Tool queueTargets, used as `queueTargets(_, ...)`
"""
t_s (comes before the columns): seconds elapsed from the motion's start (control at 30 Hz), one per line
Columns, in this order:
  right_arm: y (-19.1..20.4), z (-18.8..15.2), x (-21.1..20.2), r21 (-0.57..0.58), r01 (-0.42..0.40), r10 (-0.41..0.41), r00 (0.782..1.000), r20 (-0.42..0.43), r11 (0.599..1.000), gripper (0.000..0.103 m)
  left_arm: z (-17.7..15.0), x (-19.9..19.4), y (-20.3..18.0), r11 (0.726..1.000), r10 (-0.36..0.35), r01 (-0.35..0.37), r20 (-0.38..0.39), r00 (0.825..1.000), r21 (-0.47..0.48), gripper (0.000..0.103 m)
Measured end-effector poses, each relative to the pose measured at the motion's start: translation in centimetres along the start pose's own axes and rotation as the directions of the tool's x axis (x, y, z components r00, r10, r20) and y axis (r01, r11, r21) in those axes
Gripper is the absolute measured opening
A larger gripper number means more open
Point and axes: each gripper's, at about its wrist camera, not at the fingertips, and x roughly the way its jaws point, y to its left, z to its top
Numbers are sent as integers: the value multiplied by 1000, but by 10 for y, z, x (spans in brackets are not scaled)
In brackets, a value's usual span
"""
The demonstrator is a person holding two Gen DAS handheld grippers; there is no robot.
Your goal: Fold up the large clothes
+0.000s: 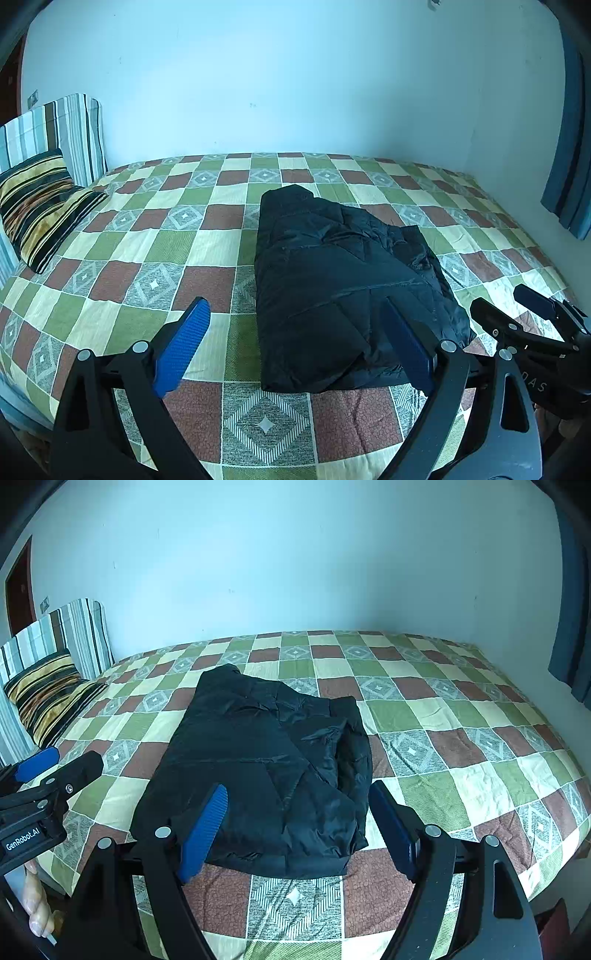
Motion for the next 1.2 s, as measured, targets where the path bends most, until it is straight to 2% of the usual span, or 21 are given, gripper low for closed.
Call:
queueTargets(0.63, 0, -3, -23, 6, -10, 10, 999, 41, 1000, 78, -2, -26, -3, 1000, -3, 3, 44, 999, 5, 94)
queueTargets(1.2, 1, -4, -25, 12, -12, 12, 999, 39, 1000, 78, -2, -29, -4, 1000, 2, -2, 47, 999, 7, 94)
